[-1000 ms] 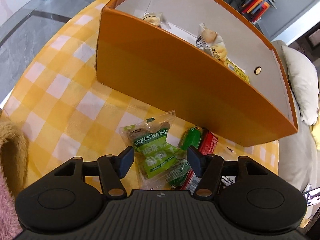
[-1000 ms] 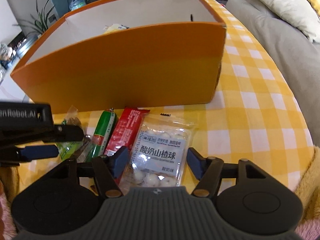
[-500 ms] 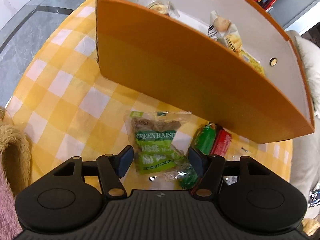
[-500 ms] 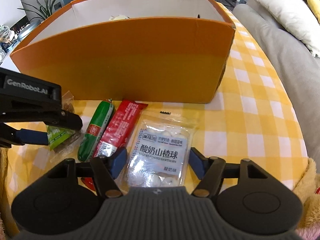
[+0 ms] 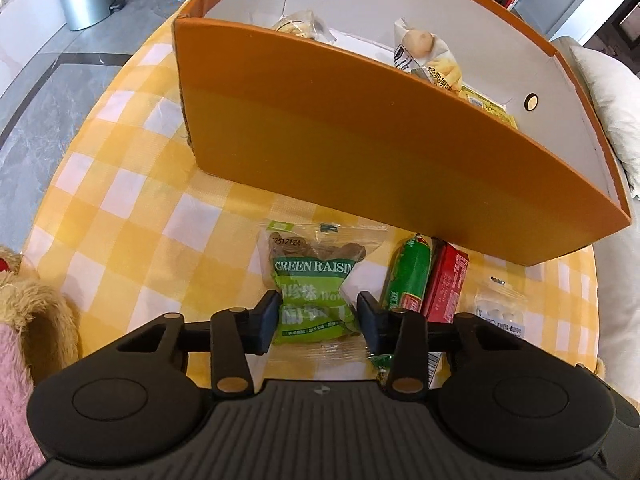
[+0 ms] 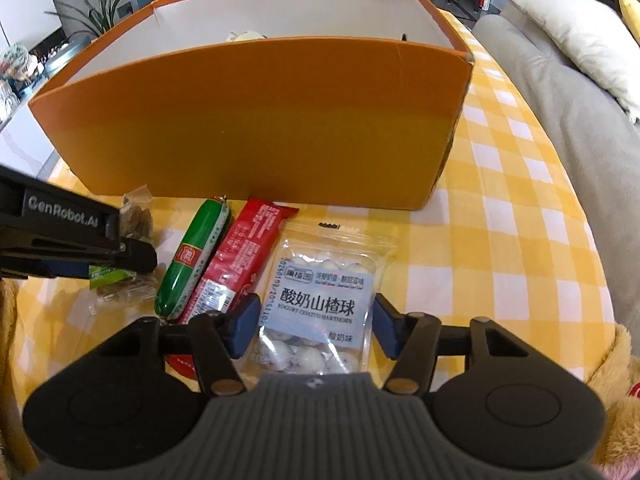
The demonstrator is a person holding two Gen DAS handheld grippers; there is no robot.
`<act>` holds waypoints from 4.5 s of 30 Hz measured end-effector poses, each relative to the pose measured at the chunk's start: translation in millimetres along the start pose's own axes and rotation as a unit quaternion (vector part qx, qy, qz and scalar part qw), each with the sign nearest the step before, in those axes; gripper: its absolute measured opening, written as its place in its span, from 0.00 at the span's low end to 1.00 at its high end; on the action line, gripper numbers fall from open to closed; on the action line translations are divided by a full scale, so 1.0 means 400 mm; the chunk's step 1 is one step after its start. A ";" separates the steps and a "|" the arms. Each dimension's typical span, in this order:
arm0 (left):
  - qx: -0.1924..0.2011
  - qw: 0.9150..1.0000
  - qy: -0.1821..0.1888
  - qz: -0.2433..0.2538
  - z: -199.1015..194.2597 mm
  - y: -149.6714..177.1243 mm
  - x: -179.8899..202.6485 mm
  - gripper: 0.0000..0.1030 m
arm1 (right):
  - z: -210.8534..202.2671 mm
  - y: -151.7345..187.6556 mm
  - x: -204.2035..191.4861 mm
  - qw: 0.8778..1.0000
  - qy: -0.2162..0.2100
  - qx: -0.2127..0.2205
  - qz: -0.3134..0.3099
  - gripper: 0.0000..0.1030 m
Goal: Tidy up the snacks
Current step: 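Grasp the green raisin packet with the left tool while the right tool grasps the hawthorn-ball packet, then lift both packets and carry them over the open box, then open both tools to drop the packets into the box, then move both tools back to the sausage and red strip beside the box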
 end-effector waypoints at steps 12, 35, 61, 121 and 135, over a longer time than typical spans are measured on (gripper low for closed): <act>0.018 1.000 0.017 -0.006 -0.093 0.031 -0.019 0.44 | -0.062 0.007 0.033 0.999 -0.035 0.008 0.039 0.53; 0.155 0.980 0.065 0.103 -0.368 -0.074 0.106 0.44 | -0.367 -0.111 0.020 0.984 -0.068 0.165 0.022 0.53; 0.153 0.969 0.000 0.194 -0.279 -0.293 0.181 0.44 | -0.262 -0.402 -0.050 0.976 -0.024 0.185 -0.115 0.53; 0.047 0.934 -0.166 0.314 -0.032 -0.383 0.159 0.67 | 0.105 -0.498 -0.079 0.954 0.096 -0.018 -0.282 0.66; 0.121 0.948 -0.118 0.269 -0.209 -0.354 0.155 0.75 | -0.038 -0.496 -0.079 0.978 0.050 0.022 -0.204 0.82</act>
Point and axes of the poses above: each gripper's, at about its wrist camera, not at the fingertips, and z roughly the way its jaws point, x to its right, y to its underside, the point moved 4 cm from there along z, roughly the way its jaws point, and after that the axes turned 2 degrees about z, right-handed, at the moved point
